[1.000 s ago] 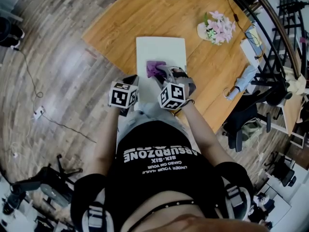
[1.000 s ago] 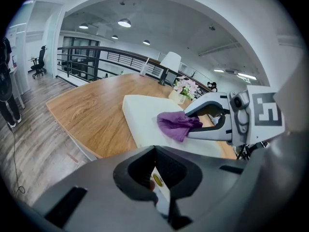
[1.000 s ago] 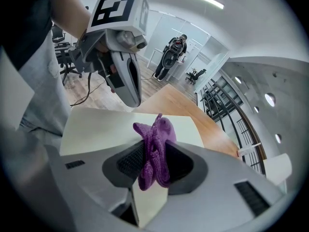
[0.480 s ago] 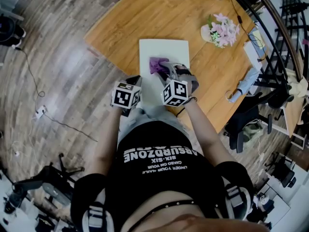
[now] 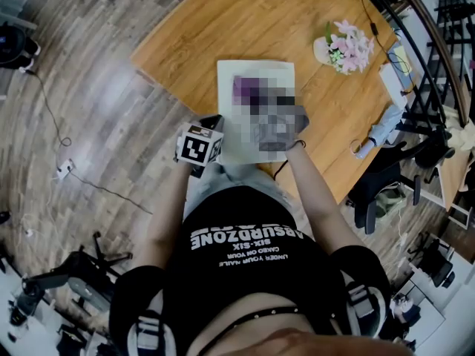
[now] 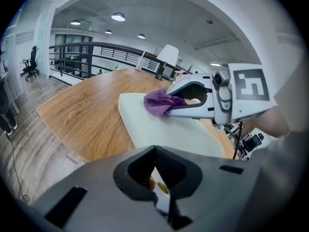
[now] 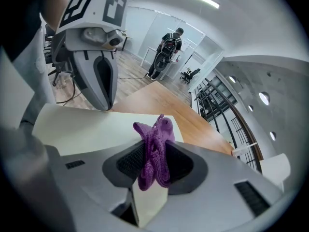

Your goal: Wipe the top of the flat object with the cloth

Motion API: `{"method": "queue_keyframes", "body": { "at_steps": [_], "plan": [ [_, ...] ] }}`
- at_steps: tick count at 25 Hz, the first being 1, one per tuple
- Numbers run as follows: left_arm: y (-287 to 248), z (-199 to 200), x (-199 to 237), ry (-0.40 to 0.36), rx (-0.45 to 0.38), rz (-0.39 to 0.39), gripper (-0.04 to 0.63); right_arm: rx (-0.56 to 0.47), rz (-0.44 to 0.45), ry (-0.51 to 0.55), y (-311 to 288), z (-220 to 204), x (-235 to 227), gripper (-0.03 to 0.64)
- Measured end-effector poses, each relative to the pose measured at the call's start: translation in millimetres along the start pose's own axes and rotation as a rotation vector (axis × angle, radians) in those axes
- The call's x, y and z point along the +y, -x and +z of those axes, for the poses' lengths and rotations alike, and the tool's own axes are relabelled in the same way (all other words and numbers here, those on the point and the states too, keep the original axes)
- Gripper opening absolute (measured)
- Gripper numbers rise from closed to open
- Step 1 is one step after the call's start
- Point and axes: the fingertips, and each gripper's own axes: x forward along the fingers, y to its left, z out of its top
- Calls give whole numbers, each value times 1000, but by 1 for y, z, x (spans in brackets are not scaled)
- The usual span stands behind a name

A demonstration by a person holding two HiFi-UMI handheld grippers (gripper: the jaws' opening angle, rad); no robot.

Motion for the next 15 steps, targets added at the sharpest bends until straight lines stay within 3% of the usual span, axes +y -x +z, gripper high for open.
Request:
{"method": "queue_keyframes", "body": {
  "at_steps": [15],
  "plan": [
    [-6,-1,4,15,26,-41,15,6,-47,-54,-30,-2,-48,133]
  ]
}}
